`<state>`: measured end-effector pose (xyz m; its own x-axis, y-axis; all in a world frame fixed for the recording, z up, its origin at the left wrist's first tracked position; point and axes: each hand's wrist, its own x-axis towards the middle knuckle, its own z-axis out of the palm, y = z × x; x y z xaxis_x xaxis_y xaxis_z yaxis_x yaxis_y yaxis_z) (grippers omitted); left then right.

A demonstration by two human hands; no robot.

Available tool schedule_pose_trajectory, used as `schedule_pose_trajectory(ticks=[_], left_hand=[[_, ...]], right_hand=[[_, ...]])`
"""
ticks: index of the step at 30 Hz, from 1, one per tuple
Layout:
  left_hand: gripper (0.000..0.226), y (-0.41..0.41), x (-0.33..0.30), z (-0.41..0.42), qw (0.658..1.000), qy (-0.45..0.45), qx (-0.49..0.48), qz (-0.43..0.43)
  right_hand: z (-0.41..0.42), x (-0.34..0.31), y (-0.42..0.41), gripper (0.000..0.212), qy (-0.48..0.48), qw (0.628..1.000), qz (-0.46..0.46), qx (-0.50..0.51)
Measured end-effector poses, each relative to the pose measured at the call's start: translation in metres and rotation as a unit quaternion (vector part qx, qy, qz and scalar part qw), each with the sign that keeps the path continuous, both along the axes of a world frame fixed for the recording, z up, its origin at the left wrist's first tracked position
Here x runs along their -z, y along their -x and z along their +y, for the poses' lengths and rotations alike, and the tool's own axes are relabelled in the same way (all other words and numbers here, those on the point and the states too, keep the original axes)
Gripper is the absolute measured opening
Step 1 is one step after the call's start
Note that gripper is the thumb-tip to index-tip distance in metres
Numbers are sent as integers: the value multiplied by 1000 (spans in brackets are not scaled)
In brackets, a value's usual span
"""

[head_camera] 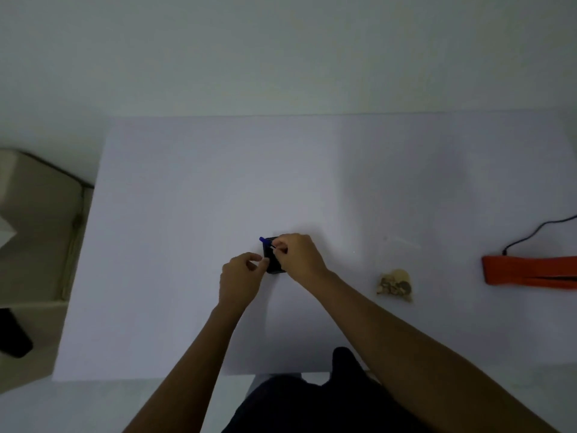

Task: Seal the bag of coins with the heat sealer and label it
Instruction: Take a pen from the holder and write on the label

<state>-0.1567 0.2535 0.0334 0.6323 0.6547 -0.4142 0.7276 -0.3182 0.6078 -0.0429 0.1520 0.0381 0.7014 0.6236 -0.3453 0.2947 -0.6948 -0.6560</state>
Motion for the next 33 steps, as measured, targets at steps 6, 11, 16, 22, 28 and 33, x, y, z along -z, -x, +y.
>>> schedule_pose_trajectory(ticks=[6,11,16,22,28,33], left_hand=[[25,-3,4,7,997,13,76,17],[33,-6,8,7,995,18,91,33],[32,-14,1,18,998,3,56,20],[39,-21,-6,53,997,-49,57,-2],[40,-25,5,73,994,-76,73,5],[30,-19,11,75,996,-70,60,6]], right_hand=[[22,14,4,12,78,996,-32,-7],[19,17,2,25,63,997,-33,-20],[-6,-5,7,16,-149,986,-16,69],[-45,-41,6,53,-304,891,94,324],[-69,-45,10,34,-355,844,216,340],[-71,-42,17,32,-361,789,330,371]])
